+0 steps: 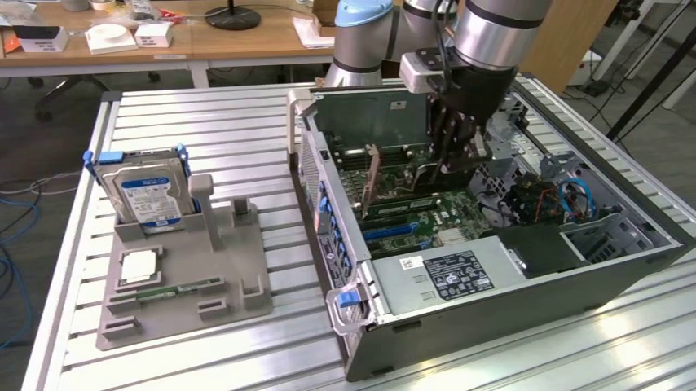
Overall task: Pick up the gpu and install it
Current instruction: 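Insert the gpu into the slot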
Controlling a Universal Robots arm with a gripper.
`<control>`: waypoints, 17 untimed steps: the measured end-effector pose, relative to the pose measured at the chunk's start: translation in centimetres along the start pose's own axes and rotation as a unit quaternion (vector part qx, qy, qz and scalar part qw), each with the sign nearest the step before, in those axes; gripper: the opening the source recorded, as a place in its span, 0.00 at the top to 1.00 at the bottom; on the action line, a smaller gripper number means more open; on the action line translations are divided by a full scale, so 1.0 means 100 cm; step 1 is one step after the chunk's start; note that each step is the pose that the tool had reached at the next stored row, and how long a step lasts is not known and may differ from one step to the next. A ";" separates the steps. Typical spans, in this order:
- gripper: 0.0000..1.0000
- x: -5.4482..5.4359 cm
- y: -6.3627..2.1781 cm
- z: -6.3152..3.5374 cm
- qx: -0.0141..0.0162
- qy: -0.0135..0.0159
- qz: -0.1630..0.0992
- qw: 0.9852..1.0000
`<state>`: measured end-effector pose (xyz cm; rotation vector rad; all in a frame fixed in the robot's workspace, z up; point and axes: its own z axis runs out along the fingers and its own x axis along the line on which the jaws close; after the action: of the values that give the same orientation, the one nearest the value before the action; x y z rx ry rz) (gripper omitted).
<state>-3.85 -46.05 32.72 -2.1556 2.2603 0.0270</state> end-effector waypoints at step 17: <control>0.74 0.006 0.0021 0.0153 0.000 0.000 0.000 1.000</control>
<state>-4.09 -46.60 31.18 -2.1556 2.2603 0.0269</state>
